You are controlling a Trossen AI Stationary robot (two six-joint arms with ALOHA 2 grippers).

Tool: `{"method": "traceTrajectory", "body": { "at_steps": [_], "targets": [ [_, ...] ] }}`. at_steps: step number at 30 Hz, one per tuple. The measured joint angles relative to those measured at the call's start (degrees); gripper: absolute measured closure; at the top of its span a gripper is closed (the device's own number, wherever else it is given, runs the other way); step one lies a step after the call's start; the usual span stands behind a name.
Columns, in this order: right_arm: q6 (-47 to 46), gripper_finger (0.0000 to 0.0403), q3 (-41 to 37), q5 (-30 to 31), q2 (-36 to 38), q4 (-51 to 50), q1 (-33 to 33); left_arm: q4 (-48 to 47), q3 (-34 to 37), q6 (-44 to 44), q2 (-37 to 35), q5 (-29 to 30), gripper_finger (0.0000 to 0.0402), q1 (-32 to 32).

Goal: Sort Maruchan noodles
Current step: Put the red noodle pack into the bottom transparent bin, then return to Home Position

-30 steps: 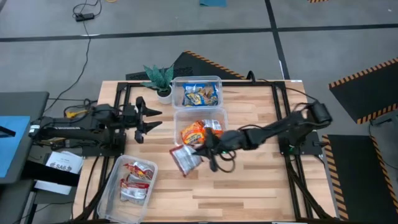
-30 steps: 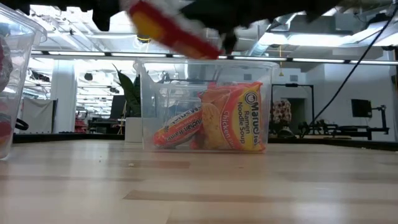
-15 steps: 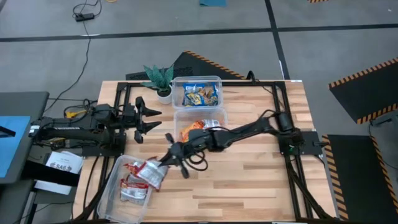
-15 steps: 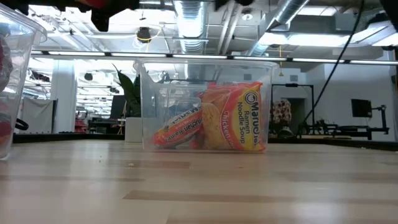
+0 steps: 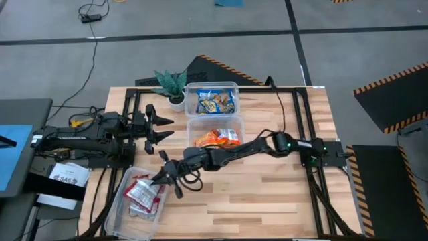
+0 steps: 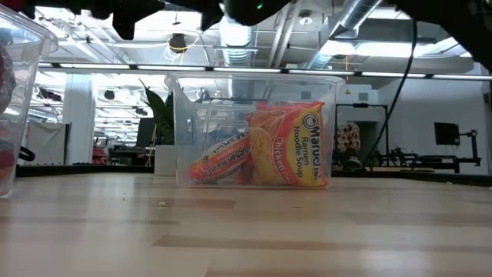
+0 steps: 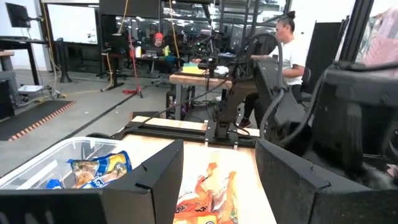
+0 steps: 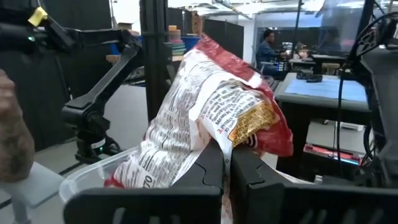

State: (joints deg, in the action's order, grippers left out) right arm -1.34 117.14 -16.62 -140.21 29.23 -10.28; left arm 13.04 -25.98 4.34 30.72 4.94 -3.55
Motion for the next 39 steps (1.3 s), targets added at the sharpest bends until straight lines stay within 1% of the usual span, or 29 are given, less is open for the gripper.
{"method": "traceTrajectory", "body": {
  "at_steps": [4, 8, 11, 14, 19, 21, 23, 25, 28, 32, 35, 37, 39],
  "targets": [
    [-0.2, 0.0380, 4.1, 0.0, -3.3, -0.2, -0.1, 0.0, 0.0, 0.0, 0.0, 0.3, 0.0214, 0.0],
    [-2.8, 0.0355, 5.6, 0.0, -4.7, -1.0, -0.6, -0.1, 0.0, 0.0, 0.0, 0.4, 0.0214, 0.0],
    [-2.2, 0.0331, 5.9, 0.0, -4.6, -2.3, -0.6, -0.4, 0.0, 0.0, 0.0, 0.4, 0.0214, 0.0],
    [-1.4, 0.0294, 5.8, 0.0, -4.3, -3.8, -0.6, -0.4, 0.0, 0.0, 0.0, 0.4, 0.0214, 0.0],
    [-1.3, 0.0210, 5.9, 0.0, -3.6, -3.3, -0.5, -0.5, 0.0, 0.0, 0.0, 0.4, 0.0214, 0.0],
    [-1.2, 0.0178, 5.8, -0.1, -3.2, -5.8, -0.4, -0.7, 0.0, 0.0, 0.0, 0.4, 0.0214, 0.0],
    [-0.3, 0.0156, 5.8, -0.4, -2.1, -10.1, -0.1, -0.9, 0.0, 0.0, 0.0, 0.4, 0.0214, 0.0],
    [1.9, 0.0144, 5.8, -1.4, 0.0, -17.0, 0.3, -1.5, 0.0, 0.0, 0.0, 0.4, 0.0214, 0.0],
    [6.6, 0.0139, 5.8, -2.2, 3.4, -28.5, 0.9, -2.0, 0.0, 0.0, 0.0, 0.4, 0.0214, 0.0],
    [13.2, 0.0138, 5.8, -1.8, 7.8, -47.2, 1.4, -2.1, 0.0, 0.0, 0.0, 0.4, 0.0214, 0.0],
    [15.3, 0.0138, 5.6, 2.7, 11.2, -63.1, 1.3, -2.1, 0.0, 0.5, 0.0, 0.4, 0.0214, 0.0],
    [15.2, 0.0138, 4.0, 6.3, 13.3, -70.1, 1.3, -2.5, 0.0, 0.8, 0.0, 0.4, 0.0214, 0.0],
    [13.9, 0.0138, 0.9, 10.7, 15.7, -77.4, 1.1, -3.0, 0.0, 0.9, 0.0, 0.4, 0.0214, 0.0]
  ]
}}
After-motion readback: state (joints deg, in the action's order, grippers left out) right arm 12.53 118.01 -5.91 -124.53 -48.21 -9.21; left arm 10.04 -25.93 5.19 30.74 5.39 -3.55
